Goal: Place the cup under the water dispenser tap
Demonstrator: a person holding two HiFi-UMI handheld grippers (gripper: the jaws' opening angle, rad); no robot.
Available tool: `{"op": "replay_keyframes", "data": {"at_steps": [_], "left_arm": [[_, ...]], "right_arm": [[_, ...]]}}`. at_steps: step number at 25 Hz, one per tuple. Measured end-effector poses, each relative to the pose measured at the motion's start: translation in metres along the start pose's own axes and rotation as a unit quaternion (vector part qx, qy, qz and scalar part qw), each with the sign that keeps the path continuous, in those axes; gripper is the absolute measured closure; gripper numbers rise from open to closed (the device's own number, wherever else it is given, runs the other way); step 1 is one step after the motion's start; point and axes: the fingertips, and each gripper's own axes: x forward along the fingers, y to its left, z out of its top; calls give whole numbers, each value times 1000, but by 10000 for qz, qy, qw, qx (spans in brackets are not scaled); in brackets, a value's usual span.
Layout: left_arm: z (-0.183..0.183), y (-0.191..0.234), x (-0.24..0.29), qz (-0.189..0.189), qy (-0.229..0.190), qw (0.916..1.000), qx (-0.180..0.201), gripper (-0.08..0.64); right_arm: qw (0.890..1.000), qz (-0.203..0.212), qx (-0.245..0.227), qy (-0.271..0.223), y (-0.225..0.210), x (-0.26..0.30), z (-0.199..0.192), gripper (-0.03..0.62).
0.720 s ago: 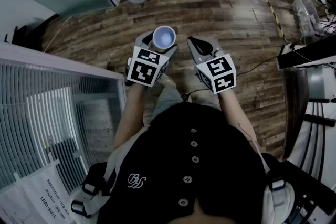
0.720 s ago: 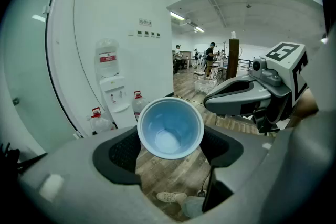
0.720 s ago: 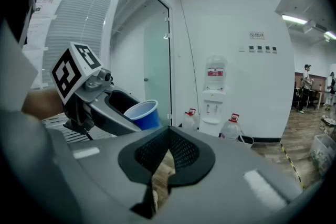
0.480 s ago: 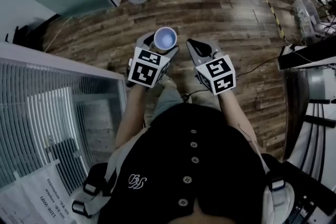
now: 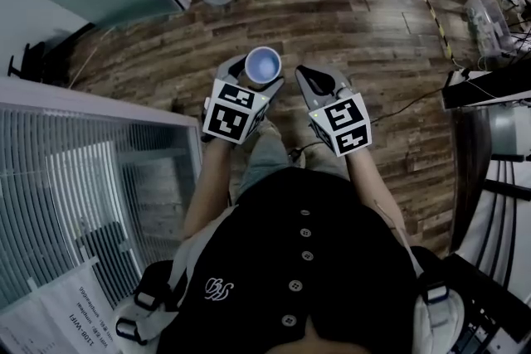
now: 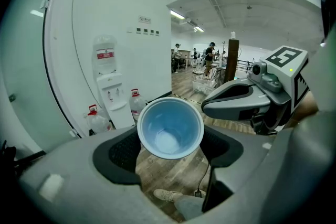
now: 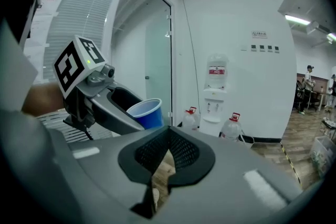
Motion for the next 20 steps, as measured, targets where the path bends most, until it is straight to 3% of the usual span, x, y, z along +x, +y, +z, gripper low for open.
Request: {"op": "replay_keyframes", "data": {"at_steps": [7, 20], "left_arm": [[-1, 23, 23, -165, 162, 9997, 2, 204], [71, 141, 85, -328, -27, 9992, 206, 204]], "right_arm": [[9994, -59, 343, -51, -20, 36, 10, 592], [9982, -401, 422, -142, -100, 136, 72, 592]]}}
